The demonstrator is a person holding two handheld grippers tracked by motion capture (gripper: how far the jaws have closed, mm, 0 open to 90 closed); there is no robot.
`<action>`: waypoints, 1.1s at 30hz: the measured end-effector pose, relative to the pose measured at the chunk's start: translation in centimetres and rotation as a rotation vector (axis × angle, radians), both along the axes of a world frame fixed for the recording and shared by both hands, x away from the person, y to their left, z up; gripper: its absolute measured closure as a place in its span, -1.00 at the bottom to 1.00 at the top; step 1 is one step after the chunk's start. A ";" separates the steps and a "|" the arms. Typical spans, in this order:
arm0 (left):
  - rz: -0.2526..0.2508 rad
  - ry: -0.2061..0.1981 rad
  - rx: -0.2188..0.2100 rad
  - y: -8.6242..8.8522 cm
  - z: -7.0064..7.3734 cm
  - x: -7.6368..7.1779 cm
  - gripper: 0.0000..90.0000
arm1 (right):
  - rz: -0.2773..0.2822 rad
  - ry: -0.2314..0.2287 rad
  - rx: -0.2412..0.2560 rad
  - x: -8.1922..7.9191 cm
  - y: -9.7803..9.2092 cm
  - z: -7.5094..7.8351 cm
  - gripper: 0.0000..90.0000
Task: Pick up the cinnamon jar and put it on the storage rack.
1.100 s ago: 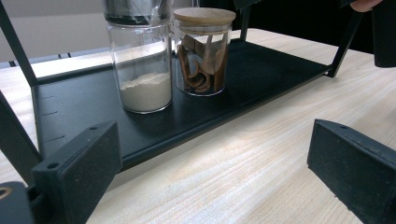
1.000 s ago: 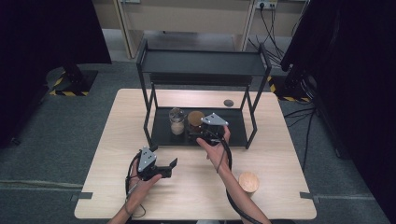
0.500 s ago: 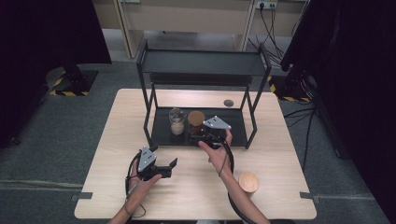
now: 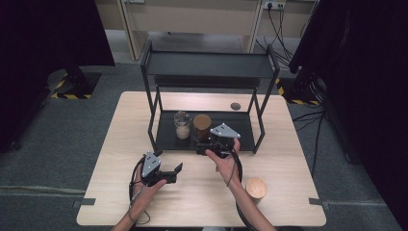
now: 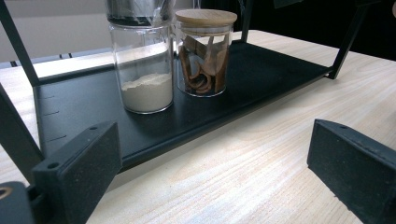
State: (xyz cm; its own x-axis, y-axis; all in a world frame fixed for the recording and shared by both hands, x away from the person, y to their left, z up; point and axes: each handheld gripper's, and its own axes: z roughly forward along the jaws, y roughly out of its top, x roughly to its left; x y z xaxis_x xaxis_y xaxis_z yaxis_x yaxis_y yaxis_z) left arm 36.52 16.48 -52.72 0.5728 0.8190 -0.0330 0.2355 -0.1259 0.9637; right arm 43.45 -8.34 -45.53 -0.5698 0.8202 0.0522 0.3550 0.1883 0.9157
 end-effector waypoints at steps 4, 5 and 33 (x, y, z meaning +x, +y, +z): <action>0.001 0.001 -0.001 0.0 0.0 0.0 -0.94 | 0.005 0.000 0.003 -0.3 -0.2 -0.1 -0.88; 0.001 0.001 -0.002 0.0 0.0 0.0 -0.94 | 0.005 0.000 0.005 -0.3 -0.2 -0.1 -0.88; 0.001 -0.003 -0.001 0.0 0.0 0.0 -0.94 | 0.026 0.001 0.030 -2.3 -2.2 -0.1 -0.88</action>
